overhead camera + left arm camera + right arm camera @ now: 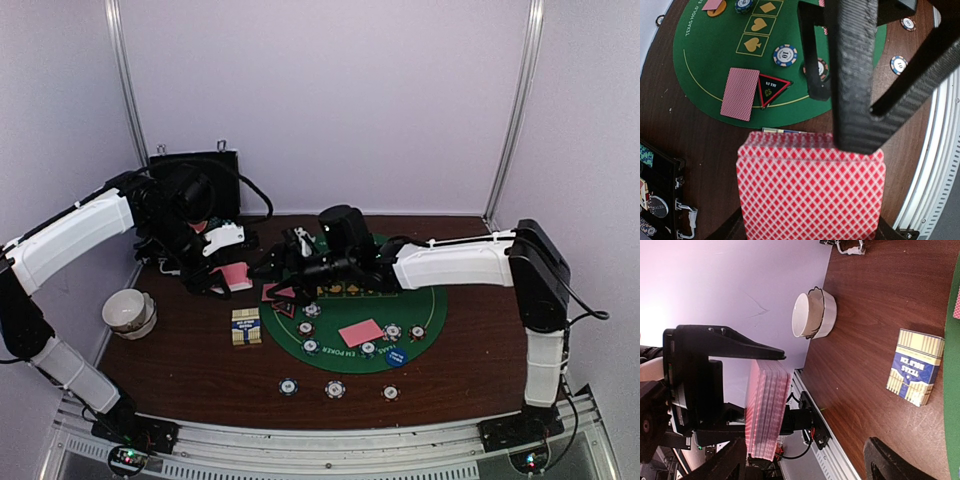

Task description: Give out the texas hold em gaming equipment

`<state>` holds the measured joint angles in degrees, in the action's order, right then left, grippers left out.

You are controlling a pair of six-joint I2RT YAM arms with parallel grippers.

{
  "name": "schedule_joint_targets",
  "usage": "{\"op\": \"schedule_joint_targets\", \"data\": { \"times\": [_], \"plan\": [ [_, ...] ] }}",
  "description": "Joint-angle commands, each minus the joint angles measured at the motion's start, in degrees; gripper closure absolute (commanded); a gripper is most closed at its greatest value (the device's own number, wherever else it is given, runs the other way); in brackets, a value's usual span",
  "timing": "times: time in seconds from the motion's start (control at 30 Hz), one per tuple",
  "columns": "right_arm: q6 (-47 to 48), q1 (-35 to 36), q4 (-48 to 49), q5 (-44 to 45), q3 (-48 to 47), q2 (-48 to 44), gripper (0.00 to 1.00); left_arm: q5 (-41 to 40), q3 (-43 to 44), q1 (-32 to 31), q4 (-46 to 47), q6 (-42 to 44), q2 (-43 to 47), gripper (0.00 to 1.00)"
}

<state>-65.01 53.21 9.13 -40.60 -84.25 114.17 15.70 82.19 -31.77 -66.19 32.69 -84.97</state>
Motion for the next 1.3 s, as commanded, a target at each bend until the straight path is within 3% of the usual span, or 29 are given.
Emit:
{"op": "schedule_joint_targets", "data": {
  "times": [0.0, 0.83, 1.27],
  "plan": [
    [-4.8, 0.8, 8.8, -1.0, -2.3, 1.6, 0.16, 1.3, 1.4, 0.0, 0.4, -0.2, 0.5, 1.00],
    [-5.9, 2.5, 4.5, -5.2, -15.7, 13.5, 0.19, 2.2, 1.4, 0.0, 0.4, 0.0, 0.3, 1.00],
    [-2.8, -0.6, 1.0, -5.1, -8.4, 10.0, 0.27, 1.9, 1.4, 0.0, 0.4, 0.3, 0.7, 1.00]
  ]
}}
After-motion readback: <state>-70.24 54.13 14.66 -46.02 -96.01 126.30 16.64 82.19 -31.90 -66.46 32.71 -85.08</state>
